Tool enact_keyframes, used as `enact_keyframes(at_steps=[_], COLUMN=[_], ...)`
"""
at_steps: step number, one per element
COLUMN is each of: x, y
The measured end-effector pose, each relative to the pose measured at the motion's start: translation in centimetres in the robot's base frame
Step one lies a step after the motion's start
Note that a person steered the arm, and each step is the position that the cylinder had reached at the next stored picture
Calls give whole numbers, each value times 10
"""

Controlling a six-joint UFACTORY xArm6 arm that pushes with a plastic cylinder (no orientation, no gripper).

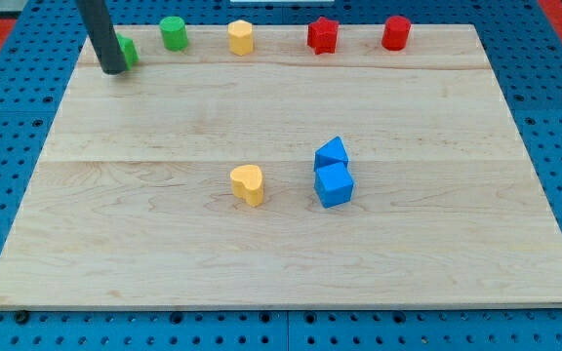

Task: Separate the blue blocks

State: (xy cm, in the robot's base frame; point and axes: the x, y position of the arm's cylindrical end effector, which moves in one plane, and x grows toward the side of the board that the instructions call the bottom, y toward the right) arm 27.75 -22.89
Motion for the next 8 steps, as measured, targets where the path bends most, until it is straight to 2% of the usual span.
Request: enact_keyframes(at_steps=[2, 3, 4, 7, 8], x=[-40, -4, 57, 154, 161], y=[2, 10, 18, 144, 211])
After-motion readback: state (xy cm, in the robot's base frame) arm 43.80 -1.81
